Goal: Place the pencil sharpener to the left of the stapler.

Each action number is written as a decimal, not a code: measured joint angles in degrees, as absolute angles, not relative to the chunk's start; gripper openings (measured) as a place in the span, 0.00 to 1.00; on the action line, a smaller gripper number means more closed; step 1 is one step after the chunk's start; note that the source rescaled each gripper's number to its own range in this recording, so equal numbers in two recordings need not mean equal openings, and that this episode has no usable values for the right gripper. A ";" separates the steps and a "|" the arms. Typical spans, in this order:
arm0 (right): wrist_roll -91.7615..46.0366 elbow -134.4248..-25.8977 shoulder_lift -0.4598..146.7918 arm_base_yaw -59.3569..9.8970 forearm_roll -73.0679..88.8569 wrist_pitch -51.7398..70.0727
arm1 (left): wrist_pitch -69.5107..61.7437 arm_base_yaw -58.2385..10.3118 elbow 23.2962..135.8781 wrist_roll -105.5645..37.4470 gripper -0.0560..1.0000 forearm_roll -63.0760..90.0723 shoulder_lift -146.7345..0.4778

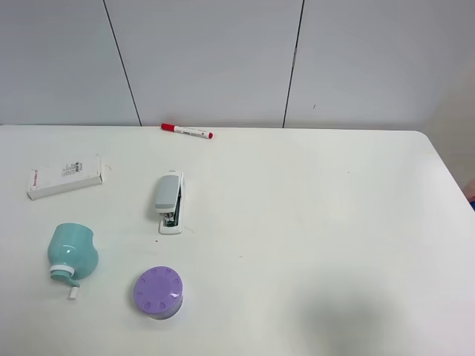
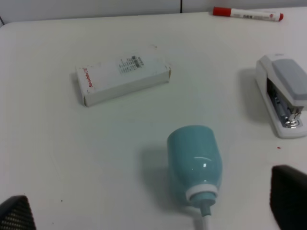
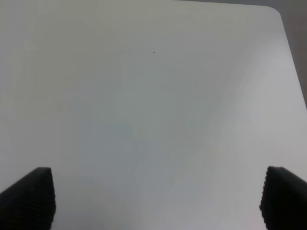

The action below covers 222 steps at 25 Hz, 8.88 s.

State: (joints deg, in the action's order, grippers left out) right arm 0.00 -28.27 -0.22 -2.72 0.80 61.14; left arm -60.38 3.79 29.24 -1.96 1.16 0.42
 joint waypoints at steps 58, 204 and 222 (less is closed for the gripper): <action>0.00 -28.27 -0.22 -2.72 0.80 61.14 | -55.26 -6.52 46.61 3.42 1.00 6.01 -65.98; 0.00 -28.27 -0.22 -2.72 0.80 61.14 | -36.92 -12.06 66.94 0.00 0.99 6.03 -112.39; 0.00 -28.27 -0.22 -2.72 0.80 61.14 | -49.38 -3.51 73.72 -1.39 0.99 4.08 -86.17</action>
State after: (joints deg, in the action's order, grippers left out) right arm 0.00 -28.27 -0.22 -2.72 0.80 61.14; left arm -49.38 -3.51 73.72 -1.39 4.08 -86.17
